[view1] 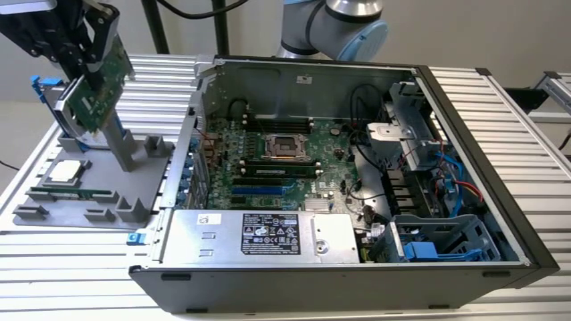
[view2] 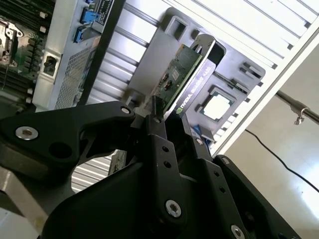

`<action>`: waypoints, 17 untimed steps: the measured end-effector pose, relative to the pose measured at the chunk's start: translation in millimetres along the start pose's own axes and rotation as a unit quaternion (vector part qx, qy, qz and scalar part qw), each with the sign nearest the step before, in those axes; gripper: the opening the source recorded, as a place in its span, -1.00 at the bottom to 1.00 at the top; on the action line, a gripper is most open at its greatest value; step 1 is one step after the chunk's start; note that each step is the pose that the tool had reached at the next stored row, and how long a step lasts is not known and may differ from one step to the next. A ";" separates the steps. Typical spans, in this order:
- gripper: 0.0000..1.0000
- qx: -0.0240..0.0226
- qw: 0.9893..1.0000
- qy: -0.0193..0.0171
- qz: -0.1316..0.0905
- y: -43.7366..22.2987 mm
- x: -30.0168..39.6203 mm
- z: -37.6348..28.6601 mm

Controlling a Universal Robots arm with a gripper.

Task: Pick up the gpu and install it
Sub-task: 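Pick up the gpu and move the gpu toward the slot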

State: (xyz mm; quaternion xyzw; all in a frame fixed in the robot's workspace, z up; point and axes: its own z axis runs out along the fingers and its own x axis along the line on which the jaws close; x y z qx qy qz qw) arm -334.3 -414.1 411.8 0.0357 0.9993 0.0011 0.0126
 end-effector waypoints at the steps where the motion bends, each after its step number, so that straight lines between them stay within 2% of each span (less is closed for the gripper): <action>1: -1.00 0.000 1.000 0.000 0.000 0.0 0.0 -1.1; 10: -1.00 0.000 1.000 0.000 0.000 0.0 -0.3 -10.5; 17: -1.00 0.000 1.000 0.000 0.000 0.0 -0.3 -11.1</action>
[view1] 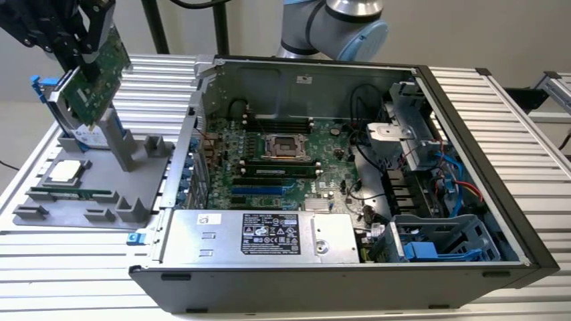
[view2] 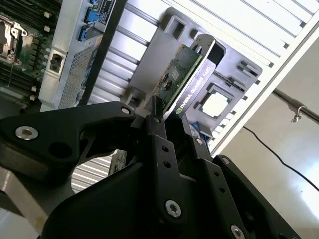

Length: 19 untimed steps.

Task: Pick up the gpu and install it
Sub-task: 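Pick up the gpu and move the gpu toward the slot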

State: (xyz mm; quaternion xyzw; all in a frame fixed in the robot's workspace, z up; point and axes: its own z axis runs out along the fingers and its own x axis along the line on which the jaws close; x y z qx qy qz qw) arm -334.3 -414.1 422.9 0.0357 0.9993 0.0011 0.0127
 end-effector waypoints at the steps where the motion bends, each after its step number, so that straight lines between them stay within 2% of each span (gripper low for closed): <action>1: -1.00 0.000 1.000 0.000 0.000 0.0 0.1 0.0; 6: -1.00 0.000 1.000 0.000 0.000 0.2 -2.2 0.0; 19: -1.00 0.000 1.000 0.000 0.000 1.5 -20.3 0.5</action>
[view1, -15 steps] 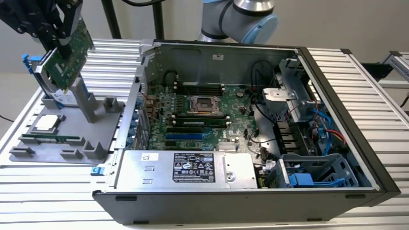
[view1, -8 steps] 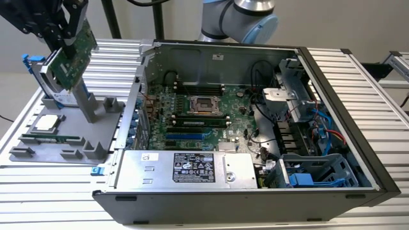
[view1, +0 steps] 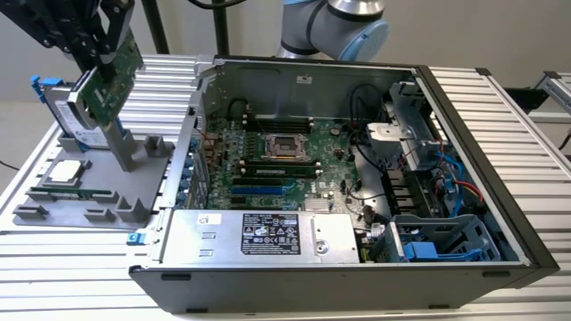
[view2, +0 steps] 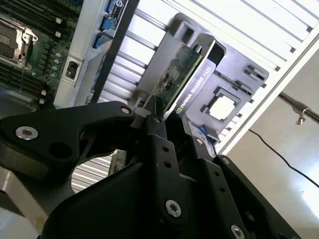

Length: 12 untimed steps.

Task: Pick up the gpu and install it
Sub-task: 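Pick up the gpu and move the gpu toward the slot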

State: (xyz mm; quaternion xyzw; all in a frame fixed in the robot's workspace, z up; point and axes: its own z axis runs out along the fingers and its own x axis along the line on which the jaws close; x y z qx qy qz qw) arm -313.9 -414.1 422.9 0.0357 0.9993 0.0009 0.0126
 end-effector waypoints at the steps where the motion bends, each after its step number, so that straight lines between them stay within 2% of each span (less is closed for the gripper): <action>1: -1.00 0.000 1.000 0.000 0.000 0.1 -1.3 0.0; 12: -1.00 0.000 1.000 0.000 0.000 0.9 -12.8 0.4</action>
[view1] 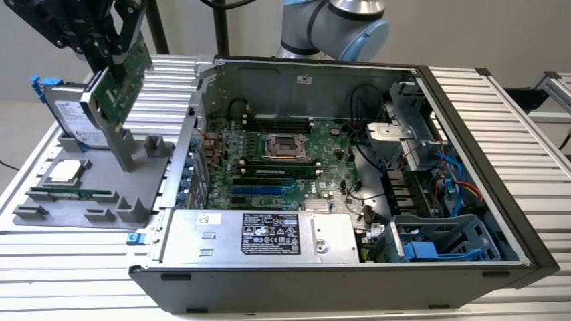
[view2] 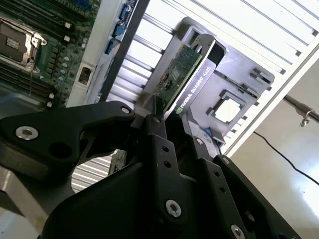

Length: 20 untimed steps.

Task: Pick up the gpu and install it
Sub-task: 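Pick up the gpu and move the gpu toward the slot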

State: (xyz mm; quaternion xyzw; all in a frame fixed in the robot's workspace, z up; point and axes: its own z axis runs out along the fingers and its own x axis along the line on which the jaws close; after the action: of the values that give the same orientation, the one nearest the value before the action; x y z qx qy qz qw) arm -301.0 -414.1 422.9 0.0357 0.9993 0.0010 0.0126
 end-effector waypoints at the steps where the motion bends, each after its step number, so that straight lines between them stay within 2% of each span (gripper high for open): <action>1: -1.00 0.000 1.000 0.000 0.000 0.1 -1.1 0.0; 20: -1.00 0.000 1.000 0.000 0.000 1.8 -25.6 0.6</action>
State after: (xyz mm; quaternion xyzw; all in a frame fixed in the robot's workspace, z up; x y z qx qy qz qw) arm -275.4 -414.1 422.9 0.0357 0.9993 0.0009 0.0126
